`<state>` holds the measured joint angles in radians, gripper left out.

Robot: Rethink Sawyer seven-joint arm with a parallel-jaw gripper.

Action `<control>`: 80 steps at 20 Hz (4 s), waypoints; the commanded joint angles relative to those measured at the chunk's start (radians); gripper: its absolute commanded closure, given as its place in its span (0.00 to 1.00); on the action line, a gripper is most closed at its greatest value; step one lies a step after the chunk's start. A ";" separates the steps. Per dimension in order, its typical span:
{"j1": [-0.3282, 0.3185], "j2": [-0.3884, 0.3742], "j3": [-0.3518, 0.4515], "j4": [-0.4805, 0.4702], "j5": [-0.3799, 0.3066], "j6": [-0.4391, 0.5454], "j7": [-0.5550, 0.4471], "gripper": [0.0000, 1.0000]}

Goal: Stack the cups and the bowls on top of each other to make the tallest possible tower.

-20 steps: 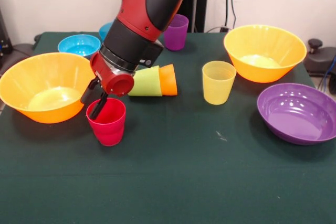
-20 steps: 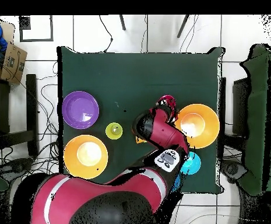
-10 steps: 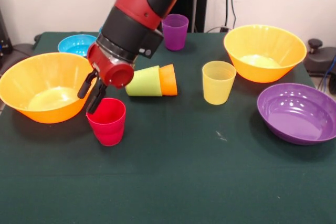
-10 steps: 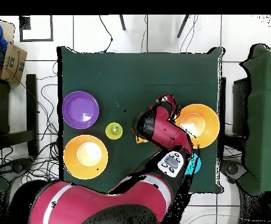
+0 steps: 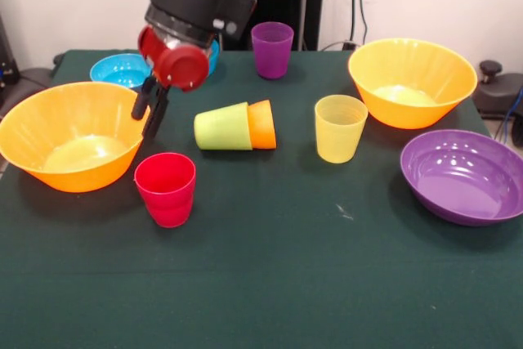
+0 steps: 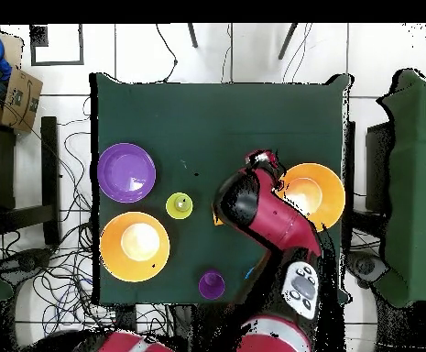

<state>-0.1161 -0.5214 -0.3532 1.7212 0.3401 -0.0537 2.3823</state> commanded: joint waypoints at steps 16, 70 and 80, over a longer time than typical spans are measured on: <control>-0.104 -0.132 0.283 0.225 -0.213 0.137 0.005 0.00; -0.330 -0.095 0.279 0.148 -0.632 0.190 -0.090 0.00; -0.411 0.017 0.343 0.061 -0.753 0.129 -0.090 0.00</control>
<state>-0.4986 -0.6187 -0.1235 1.8858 -0.2971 0.1195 2.3823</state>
